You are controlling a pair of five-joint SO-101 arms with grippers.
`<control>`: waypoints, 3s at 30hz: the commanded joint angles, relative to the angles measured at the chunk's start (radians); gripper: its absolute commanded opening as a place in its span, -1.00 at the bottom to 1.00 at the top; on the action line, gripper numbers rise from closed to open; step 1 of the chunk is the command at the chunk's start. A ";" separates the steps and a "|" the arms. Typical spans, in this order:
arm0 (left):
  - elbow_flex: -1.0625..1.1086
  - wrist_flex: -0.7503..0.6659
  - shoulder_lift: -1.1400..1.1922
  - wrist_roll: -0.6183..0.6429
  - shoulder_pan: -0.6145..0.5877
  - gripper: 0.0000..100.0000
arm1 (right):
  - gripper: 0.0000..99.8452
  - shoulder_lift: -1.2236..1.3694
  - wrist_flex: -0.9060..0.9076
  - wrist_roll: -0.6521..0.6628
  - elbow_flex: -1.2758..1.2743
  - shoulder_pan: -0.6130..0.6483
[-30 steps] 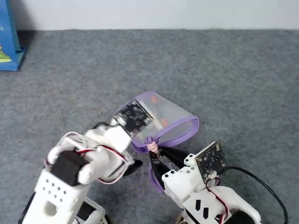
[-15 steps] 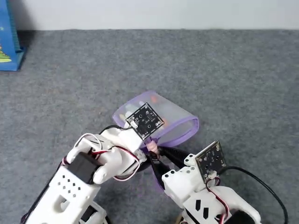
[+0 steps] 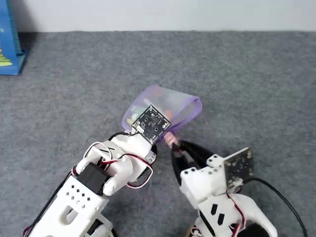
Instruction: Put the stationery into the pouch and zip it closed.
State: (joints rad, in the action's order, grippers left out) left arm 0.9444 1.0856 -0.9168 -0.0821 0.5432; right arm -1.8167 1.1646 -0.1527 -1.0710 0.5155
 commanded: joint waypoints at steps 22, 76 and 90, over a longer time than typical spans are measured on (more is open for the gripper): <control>0.105 0.046 -0.396 0.074 -0.089 -0.98 | -0.98 0.002 -0.035 0.107 -0.141 0.028; 0.111 0.072 -0.404 0.074 -0.120 -0.98 | -0.99 0.012 -0.496 0.110 -0.342 0.048; 0.111 0.092 -0.404 0.074 -0.120 -0.98 | -0.99 0.015 -0.619 0.110 -0.270 -0.200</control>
State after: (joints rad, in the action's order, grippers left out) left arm 1.0671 1.1515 -1.3096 -0.0222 0.4358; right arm -1.7998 0.5938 -0.0514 -1.4177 0.3744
